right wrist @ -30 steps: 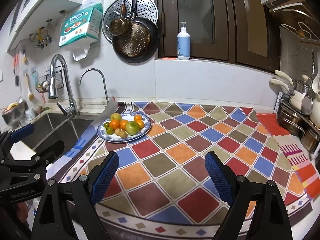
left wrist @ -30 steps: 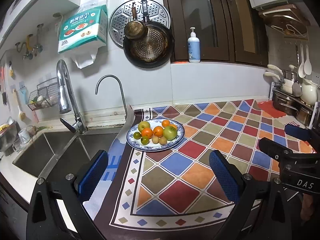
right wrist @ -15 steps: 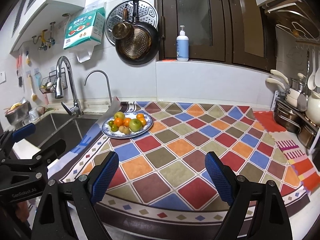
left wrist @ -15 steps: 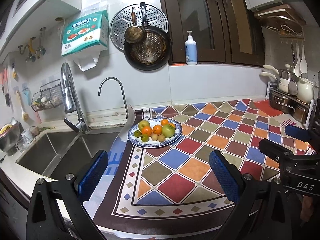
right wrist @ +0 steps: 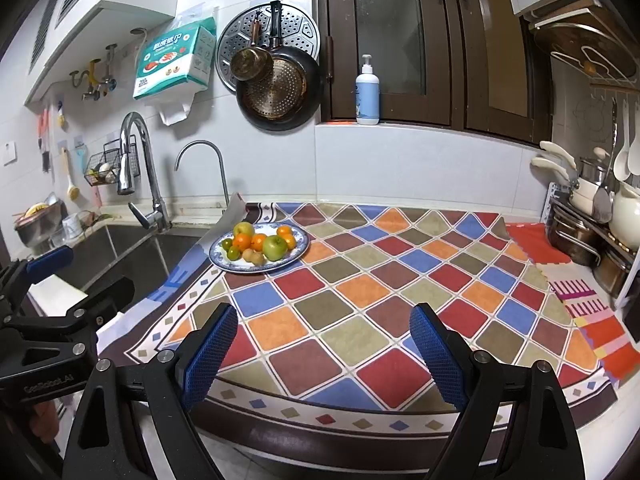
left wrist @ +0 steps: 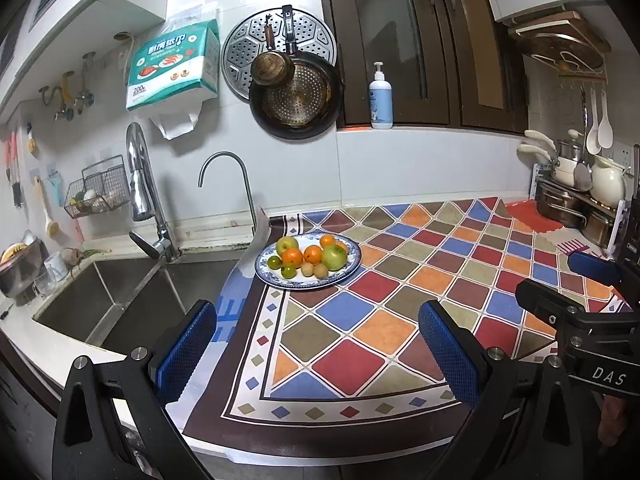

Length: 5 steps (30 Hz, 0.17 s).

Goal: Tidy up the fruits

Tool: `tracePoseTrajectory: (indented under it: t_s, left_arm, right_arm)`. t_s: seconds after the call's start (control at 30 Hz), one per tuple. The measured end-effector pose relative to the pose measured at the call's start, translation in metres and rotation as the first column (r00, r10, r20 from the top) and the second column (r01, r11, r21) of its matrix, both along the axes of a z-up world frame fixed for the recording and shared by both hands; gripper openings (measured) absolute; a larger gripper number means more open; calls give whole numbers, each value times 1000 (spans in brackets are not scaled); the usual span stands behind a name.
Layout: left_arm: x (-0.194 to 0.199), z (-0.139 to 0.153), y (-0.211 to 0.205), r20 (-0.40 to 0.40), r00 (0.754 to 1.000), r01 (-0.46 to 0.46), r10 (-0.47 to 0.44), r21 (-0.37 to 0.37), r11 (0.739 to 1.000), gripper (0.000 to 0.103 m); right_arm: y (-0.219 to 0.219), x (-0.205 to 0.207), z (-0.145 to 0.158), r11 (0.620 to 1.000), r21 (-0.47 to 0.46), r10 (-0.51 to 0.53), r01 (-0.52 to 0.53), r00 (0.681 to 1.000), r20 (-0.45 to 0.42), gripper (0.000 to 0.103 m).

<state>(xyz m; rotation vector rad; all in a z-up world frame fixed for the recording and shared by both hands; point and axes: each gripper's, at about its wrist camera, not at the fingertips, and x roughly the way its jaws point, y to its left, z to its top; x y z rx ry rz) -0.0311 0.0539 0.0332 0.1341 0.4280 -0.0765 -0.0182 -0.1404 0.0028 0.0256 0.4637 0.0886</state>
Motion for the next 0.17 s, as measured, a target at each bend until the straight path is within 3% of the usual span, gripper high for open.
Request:
tracePoseTrajectory:
  t_s: [0.17]
  left_arm:
    - [0,-1,-1,-3,1000,3,-3,1,1000,103]
  right_arm:
    - [-1,-1,-2,1000,0,-1,1,1000,-5,88]
